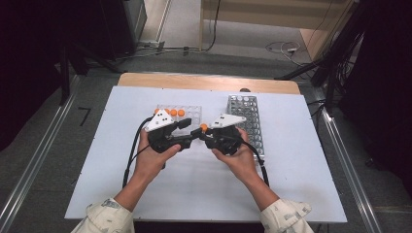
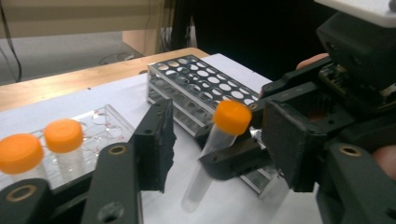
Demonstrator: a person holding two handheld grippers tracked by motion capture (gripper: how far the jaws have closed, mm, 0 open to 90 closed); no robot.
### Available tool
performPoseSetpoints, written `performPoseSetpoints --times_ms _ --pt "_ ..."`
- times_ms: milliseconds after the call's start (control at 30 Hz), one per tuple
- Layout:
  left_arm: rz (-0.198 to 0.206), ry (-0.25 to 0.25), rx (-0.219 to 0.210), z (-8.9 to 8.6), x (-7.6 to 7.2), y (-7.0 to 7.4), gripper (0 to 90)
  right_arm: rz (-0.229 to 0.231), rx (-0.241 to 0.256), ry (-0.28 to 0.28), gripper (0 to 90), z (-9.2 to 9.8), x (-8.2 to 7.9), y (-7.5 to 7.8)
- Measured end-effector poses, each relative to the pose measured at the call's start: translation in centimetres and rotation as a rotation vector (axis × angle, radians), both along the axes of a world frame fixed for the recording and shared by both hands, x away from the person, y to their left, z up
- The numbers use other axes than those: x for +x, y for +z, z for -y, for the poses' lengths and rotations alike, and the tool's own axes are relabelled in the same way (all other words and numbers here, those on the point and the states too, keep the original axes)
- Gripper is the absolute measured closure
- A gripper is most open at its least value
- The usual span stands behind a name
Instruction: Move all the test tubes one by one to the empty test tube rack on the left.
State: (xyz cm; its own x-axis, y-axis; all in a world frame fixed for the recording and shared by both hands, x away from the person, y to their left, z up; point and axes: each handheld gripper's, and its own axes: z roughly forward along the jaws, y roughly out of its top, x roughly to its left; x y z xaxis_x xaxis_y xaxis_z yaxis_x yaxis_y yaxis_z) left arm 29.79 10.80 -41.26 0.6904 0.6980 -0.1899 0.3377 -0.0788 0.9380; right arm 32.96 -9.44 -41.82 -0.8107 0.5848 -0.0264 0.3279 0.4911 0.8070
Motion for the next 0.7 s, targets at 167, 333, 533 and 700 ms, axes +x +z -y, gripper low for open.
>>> performPoseSetpoints --times_ms 167,333,533,700 --pt "-0.003 -0.012 0.028 0.2 0.1 -0.3 53.6 -0.006 -0.001 0.023 71.5 -0.9 -0.3 -0.3" --pt "-0.007 -0.018 0.057 0.2 0.2 -0.5 66.4 -0.008 0.000 0.032 71.5 -1.3 -0.4 -0.4" --pt "-0.012 -0.026 0.064 0.2 0.3 -0.6 69.6 -0.014 -0.009 0.026 71.5 -1.3 -0.3 -0.6" --pt "-0.010 -0.027 0.072 0.2 0.3 -0.6 70.4 -0.016 -0.005 0.026 71.5 -1.3 -0.4 -0.7"
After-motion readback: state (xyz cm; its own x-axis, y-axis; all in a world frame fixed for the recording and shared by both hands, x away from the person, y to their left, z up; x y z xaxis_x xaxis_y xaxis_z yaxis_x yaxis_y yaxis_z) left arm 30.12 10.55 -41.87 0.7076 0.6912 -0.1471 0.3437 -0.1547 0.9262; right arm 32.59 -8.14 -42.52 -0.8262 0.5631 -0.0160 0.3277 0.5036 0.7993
